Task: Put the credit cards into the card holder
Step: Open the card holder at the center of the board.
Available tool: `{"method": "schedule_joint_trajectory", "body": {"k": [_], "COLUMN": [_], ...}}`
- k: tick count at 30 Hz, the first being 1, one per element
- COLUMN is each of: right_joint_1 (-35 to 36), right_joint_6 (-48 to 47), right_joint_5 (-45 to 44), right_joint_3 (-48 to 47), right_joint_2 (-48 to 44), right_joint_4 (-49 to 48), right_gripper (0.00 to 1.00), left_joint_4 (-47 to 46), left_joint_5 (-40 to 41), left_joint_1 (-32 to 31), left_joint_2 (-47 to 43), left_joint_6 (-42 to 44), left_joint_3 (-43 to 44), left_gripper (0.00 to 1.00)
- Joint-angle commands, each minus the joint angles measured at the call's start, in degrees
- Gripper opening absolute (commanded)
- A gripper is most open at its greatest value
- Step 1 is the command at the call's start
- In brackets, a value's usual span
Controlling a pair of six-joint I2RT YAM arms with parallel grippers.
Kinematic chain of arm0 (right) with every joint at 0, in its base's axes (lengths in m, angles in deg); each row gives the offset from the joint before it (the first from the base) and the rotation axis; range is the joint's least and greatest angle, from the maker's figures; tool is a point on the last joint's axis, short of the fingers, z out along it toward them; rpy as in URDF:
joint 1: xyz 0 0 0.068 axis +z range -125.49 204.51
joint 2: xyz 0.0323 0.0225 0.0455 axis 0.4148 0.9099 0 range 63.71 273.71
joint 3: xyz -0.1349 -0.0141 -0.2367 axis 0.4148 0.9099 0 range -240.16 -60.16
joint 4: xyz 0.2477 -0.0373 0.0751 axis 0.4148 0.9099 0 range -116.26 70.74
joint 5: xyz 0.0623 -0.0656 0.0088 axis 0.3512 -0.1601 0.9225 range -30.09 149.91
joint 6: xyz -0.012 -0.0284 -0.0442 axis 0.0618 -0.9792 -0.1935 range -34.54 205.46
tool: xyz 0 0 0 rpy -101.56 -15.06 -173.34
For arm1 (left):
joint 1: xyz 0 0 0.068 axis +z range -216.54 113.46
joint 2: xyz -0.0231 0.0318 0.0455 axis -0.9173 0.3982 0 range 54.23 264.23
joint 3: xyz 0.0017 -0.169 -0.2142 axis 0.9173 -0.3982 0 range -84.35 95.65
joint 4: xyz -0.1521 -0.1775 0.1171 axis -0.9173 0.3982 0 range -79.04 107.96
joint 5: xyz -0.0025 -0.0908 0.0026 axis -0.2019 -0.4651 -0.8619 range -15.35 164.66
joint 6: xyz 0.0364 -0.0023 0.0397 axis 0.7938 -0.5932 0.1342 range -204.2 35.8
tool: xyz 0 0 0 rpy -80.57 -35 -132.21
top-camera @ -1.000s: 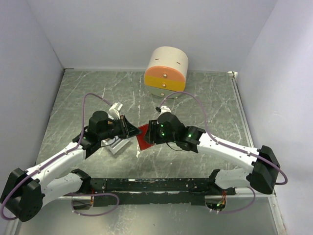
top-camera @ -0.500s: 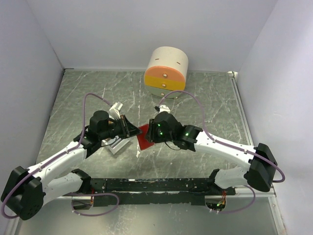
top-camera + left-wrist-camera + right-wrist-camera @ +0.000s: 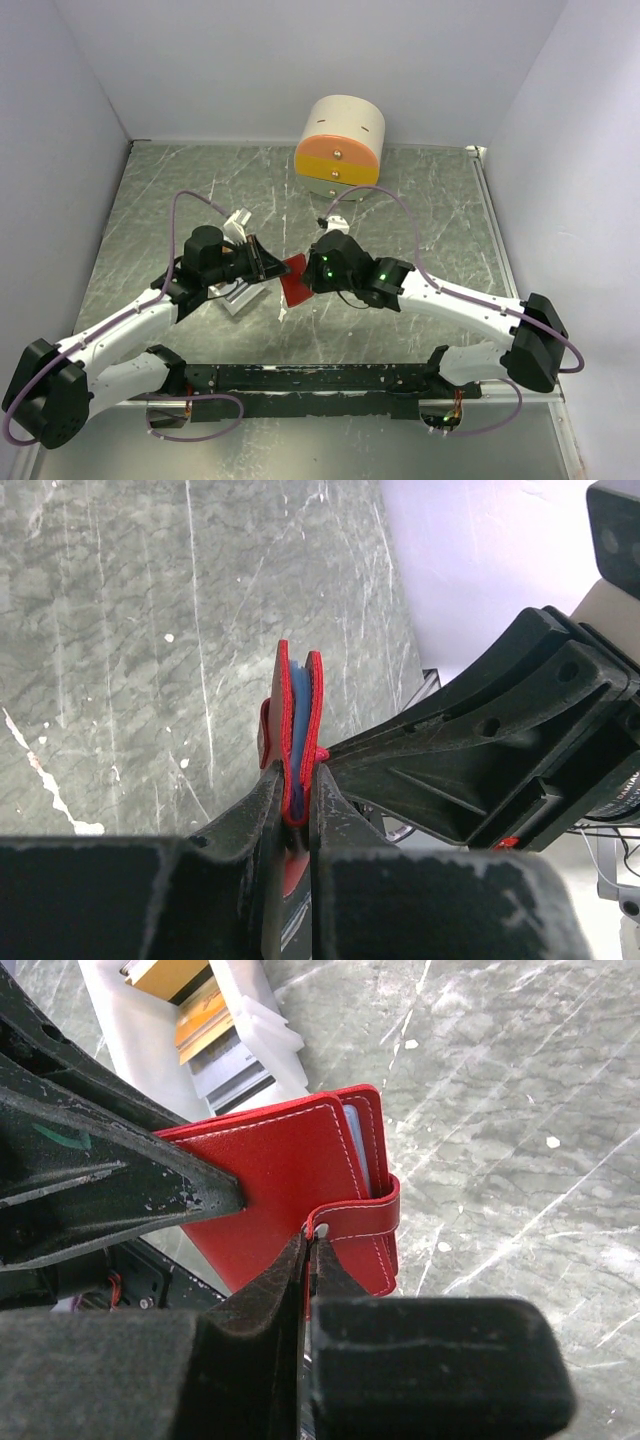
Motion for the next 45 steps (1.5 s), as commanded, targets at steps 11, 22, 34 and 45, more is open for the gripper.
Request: {"method": "schedule_joint_trajectory", "body": {"k": [11,22,34,45], "right_joint_1": [-0.56,-0.55,-0.61,-0.65], "right_joint_6": [-1.66,0.35,2.52,1.81], "right_joint_5": [-8.09,-7.14,-0.73,-2.90], "right_joint_3": [7.32,13.61,15.07,13.28], "right_joint_2": [-6.88,-12.28,-15.00,-12.34], "right_joint_4": [3.45,2.88,-0.90,1.02], "right_gripper": [0.00,0.00,0.00,0.00], "left_joint_4": [1.43,0.96,14.14,12.64], "left_joint_5": [-4.72,-5.72,6.25,5.49], "left_joint_1": [-0.58,-1.57,-5.66,-8.19], "left_joint_2": [5.61,13.66,12.56,13.51], "left_joint_6": [2.56,4.72,11.41,13.89], "left_joint_3": [1.25,3.91,9.27,9.51], "left_gripper": [0.07,0.49,0.60,0.70]}}
